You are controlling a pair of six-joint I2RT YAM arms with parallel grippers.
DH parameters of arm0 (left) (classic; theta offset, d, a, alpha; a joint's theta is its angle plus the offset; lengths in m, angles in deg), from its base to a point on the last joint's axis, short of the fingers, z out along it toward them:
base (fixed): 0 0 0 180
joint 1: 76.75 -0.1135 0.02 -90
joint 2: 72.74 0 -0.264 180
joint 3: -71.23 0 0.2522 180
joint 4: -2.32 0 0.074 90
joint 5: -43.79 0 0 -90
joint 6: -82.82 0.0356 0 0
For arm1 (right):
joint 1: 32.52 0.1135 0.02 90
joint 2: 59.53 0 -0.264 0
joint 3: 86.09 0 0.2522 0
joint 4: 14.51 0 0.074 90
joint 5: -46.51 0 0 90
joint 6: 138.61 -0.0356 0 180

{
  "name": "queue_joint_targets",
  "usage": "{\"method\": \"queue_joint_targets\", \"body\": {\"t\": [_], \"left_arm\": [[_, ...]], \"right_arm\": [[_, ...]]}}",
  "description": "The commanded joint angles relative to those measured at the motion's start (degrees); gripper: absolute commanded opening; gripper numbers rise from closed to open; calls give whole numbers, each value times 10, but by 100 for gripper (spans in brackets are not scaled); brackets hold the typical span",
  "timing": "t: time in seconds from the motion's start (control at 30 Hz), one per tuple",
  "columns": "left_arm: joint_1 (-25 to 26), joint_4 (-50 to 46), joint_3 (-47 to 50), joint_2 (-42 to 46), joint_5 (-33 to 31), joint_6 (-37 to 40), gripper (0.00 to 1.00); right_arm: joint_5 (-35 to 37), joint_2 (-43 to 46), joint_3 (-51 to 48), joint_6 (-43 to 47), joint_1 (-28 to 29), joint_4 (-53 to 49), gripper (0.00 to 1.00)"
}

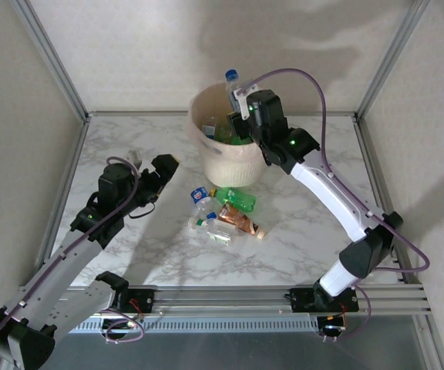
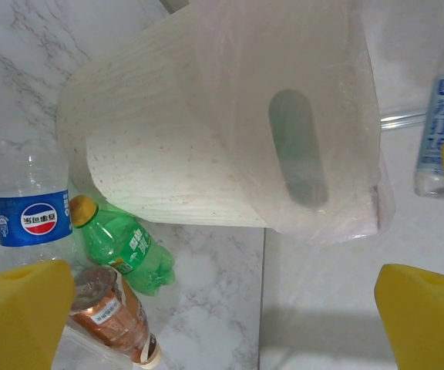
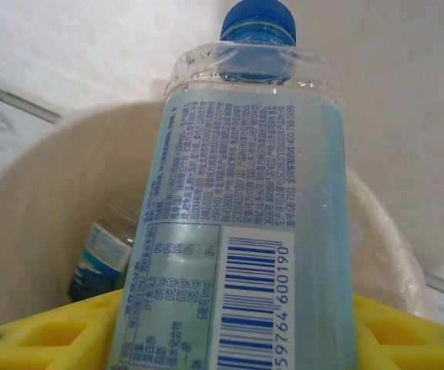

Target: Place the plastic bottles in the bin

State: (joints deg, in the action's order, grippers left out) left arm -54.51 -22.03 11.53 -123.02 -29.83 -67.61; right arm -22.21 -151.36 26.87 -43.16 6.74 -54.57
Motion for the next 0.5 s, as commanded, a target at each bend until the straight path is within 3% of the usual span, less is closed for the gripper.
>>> {"method": "queue_joint_targets", "body": {"t": [0.0,0.07,0.13,0.47], "left_arm": [[-4,0,12,12,-14,-4,100],[-4,6,22,12,-14,-6,99],[-4,8,29,11,-13,-7,100],[-5,-5,59,2,-37,-22,97]], "right_arm": [[38,-8,-11,13,-24,19,68],[53,-12,-20,10,-30,21,82],[79,-17,-19,5,-31,18,88],[50,38,-12,-56,0,-14,89]]}}
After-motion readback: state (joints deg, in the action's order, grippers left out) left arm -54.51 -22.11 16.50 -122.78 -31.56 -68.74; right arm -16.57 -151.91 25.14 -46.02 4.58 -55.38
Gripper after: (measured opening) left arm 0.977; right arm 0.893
